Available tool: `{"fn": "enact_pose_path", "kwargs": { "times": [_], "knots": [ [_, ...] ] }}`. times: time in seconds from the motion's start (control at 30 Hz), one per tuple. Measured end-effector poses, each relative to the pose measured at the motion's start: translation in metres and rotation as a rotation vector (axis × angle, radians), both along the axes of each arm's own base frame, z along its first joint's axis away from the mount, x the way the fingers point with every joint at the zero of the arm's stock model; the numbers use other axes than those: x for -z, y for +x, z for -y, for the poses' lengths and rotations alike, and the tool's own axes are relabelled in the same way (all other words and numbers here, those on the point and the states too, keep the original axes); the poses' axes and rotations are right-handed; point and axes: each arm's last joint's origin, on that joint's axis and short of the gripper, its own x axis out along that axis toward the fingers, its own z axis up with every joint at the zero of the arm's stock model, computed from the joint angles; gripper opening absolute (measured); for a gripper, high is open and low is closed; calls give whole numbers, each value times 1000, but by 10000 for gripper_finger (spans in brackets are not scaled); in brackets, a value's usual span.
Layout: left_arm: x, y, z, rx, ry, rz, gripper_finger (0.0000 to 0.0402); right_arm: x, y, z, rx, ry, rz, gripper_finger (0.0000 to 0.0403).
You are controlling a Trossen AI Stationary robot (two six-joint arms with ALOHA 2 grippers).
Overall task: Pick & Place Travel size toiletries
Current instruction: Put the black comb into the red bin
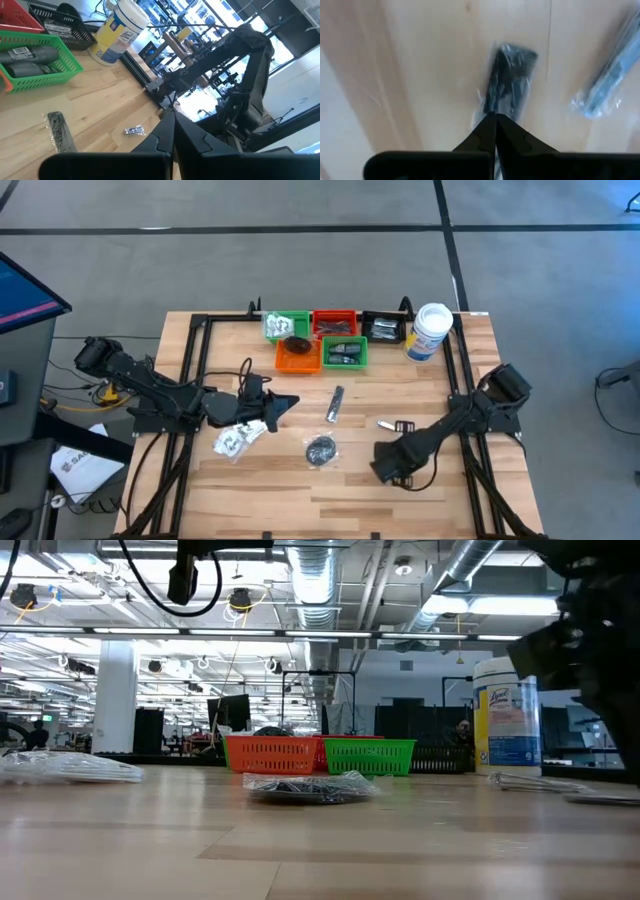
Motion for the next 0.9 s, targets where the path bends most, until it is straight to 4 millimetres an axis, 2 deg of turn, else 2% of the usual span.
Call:
{"fn": "enact_pose_path", "kwargs": {
  "times": [0.13, 0.27, 0.53, 0.77, 0.9],
  "knots": [
    [0, -1, 2, 7, 0, 1, 1, 8, 7, 11, 45, 10, 45, 0],
    [0, -1, 2, 7, 0, 1, 1, 17, 14, 19, 109, 19, 162, 0],
    [0, -1, 2, 11, 10, -3, 1, 17, 42, 33, 217, 37, 406, 0],
    [0, 0, 0, 28, 58, -21, 1, 15, 64, 70, 382, 42, 502, 0],
    [0, 3, -6, 58, 50, -25, 1, -2, 69, 91, 458, 54, 574, 0]
  ]
}}
